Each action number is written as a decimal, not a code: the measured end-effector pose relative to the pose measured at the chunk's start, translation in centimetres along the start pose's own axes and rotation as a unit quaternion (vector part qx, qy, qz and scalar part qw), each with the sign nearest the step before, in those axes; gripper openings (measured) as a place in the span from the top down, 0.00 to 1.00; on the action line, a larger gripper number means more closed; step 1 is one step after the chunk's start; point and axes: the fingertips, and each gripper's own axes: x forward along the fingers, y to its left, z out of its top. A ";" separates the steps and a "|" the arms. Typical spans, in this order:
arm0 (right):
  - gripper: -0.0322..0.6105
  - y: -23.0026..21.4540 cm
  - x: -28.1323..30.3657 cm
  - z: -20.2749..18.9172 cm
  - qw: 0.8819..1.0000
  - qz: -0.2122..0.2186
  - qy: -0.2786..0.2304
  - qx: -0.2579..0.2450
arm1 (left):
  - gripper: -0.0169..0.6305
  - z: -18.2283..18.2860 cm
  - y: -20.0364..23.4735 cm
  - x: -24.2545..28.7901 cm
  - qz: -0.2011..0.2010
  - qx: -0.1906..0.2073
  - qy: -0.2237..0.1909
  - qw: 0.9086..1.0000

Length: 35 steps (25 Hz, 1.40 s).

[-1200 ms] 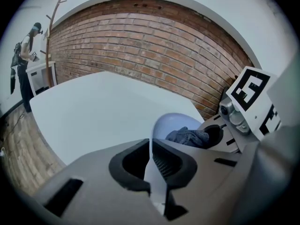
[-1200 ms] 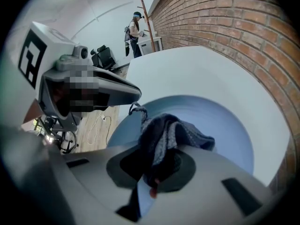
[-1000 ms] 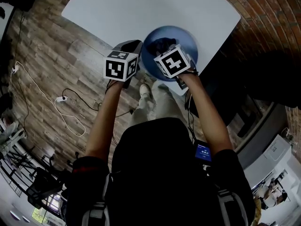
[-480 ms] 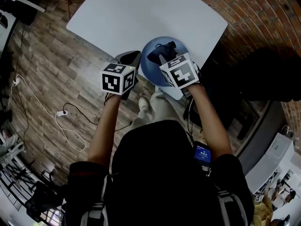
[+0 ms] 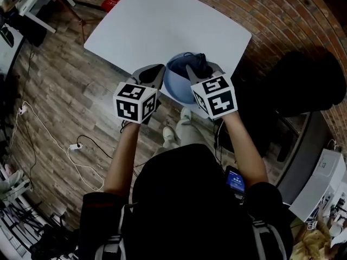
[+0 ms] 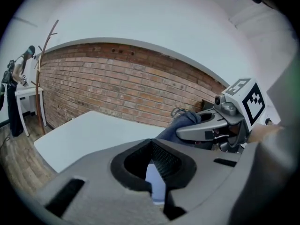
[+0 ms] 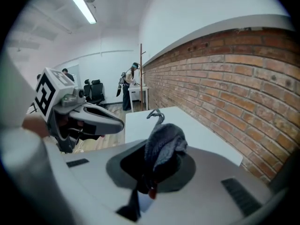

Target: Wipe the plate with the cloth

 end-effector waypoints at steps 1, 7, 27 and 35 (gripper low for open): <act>0.89 0.1 -0.8 0.7 1.000 -0.006 -0.013 0.002 | 0.94 0.6 -0.3 -0.5 -0.002 0.005 -0.007 1.000; 0.89 0.8 -5.1 2.9 0.996 -0.027 -0.079 0.019 | 0.94 2.9 -3.2 -2.9 -0.020 0.035 -0.038 0.998; 0.89 1.4 -16.3 8.3 0.973 -0.086 -0.213 0.005 | 0.94 10.8 -10.5 -9.3 -0.023 0.091 -0.164 0.982; 0.89 0.6 -20.3 7.5 0.970 -0.070 -0.235 -0.001 | 0.94 12.4 -15.2 -10.7 0.001 0.109 -0.193 0.975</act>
